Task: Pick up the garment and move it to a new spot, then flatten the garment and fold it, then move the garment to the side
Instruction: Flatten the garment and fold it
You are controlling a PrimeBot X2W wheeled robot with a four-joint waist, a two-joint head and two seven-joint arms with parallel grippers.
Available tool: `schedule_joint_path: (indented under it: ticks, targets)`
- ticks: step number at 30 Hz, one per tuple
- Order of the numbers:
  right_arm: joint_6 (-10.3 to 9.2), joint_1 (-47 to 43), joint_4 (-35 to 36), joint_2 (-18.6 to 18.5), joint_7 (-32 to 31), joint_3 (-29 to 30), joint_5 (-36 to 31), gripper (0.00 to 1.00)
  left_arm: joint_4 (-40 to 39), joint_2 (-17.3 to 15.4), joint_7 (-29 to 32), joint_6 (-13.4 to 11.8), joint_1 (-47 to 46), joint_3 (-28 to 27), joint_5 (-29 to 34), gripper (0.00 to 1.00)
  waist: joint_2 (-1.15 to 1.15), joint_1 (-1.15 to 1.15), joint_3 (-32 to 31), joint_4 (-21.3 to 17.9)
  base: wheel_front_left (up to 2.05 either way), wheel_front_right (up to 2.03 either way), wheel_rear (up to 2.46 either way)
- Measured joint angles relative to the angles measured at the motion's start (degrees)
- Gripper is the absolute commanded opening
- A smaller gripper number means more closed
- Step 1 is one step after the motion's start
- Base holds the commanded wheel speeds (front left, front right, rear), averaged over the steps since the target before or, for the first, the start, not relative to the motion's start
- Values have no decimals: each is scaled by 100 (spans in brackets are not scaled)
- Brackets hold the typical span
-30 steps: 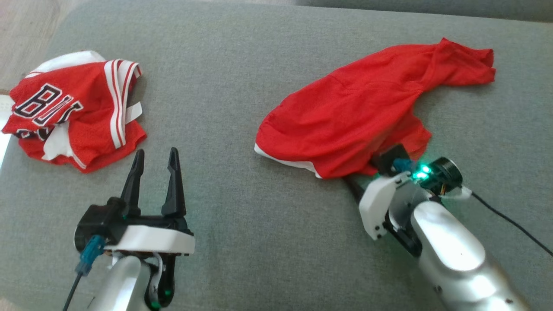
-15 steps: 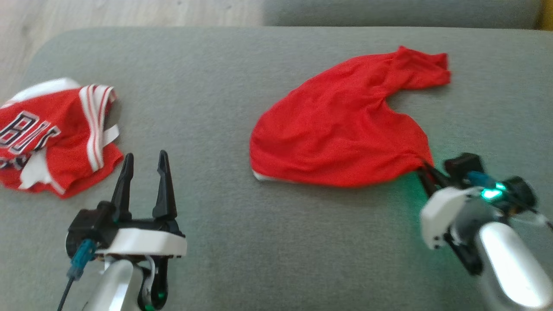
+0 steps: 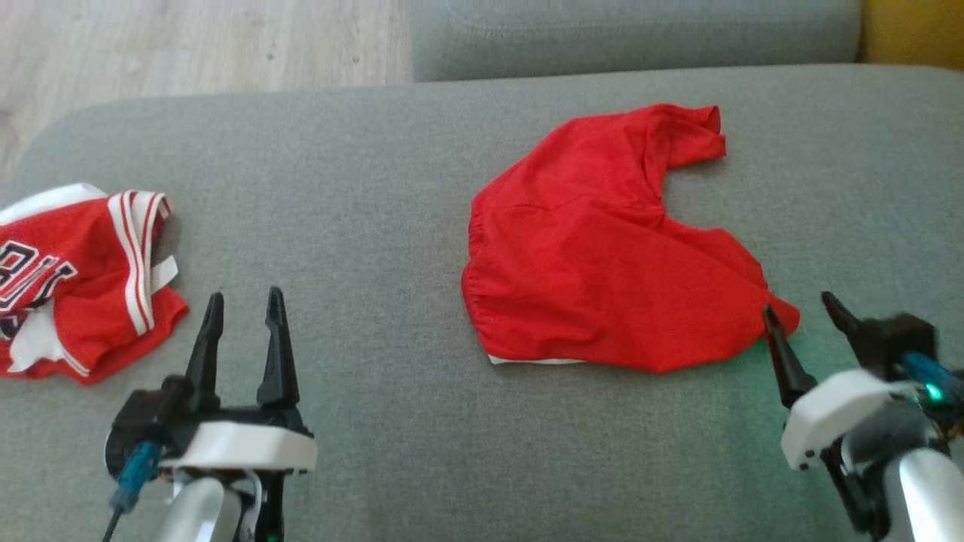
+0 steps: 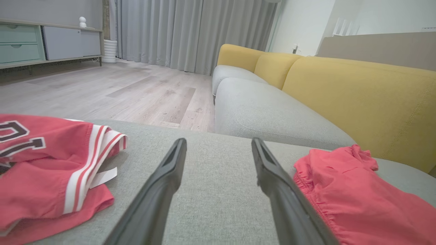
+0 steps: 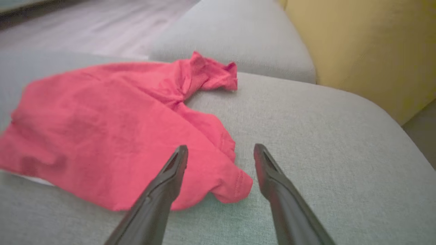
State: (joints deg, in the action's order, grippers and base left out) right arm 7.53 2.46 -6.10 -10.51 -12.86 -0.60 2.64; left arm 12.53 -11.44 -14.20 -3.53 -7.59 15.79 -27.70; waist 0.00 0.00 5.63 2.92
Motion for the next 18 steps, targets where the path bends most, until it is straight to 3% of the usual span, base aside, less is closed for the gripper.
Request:
schedule_joint_path:
  ticks: [4, 9, 18]
  targets:
    - [0, -337, 399, 460, 627, 341, 236, 100, -20, -52, 0, -8, 199, 0, 0, 100, 0, 0, -156, 13, 0, 0, 0]
    - [0, -534, 533, 654, 1295, 333, 426, 100, -96, -86, 0, -67, 486, 0, 0, 100, 0, -1, -300, -19, 0, 0, 0]
    - [0, -536, 377, 746, 1394, 155, 493, 100, -162, -86, 31, -55, 570, 180, 5, 100, 0, 0, -307, -21, 0, 0, 0]
